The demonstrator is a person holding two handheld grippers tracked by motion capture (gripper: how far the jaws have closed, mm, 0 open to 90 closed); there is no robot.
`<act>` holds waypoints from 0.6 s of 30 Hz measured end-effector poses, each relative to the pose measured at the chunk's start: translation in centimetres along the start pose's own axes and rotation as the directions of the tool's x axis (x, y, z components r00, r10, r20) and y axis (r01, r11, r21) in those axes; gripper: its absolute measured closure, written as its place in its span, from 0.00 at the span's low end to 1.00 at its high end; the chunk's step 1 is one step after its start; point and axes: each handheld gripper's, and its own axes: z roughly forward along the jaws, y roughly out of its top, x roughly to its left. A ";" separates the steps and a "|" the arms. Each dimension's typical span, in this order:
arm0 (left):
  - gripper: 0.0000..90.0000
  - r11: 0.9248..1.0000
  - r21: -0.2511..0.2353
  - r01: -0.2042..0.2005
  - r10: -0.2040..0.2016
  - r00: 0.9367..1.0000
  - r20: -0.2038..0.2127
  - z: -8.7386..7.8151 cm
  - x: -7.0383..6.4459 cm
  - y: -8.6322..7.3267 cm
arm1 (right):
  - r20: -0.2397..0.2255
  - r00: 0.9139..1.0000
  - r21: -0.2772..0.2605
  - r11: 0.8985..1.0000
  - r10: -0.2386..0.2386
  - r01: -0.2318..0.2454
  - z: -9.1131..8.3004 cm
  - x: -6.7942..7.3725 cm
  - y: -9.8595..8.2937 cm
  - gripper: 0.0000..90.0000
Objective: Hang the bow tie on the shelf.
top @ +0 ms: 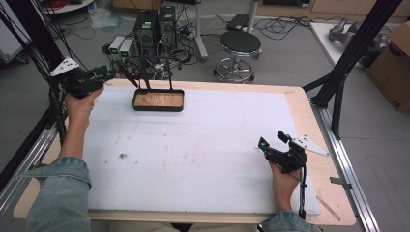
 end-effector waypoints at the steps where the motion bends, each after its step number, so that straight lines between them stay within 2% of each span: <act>1: 0.59 1.000 -0.010 -0.006 0.006 1.000 0.005 -0.4 -0.1 0.1 | 0.001 1.000 0.000 1.000 0.000 0.000 0.0 0.0 0.0 0.15; 10: 0.54 0.998 -0.032 -0.056 0.057 0.998 0.023 -2.6 -1.5 0.8 | 0.009 1.000 -0.002 1.000 0.021 -0.021 -0.2 -0.2 0.1 0.15; 18: 0.50 0.993 -0.033 -0.110 0.112 0.993 0.046 -4.2 -3.3 0.7 | 0.011 1.000 -0.006 1.000 0.023 -0.023 -0.2 -0.4 0.1 0.15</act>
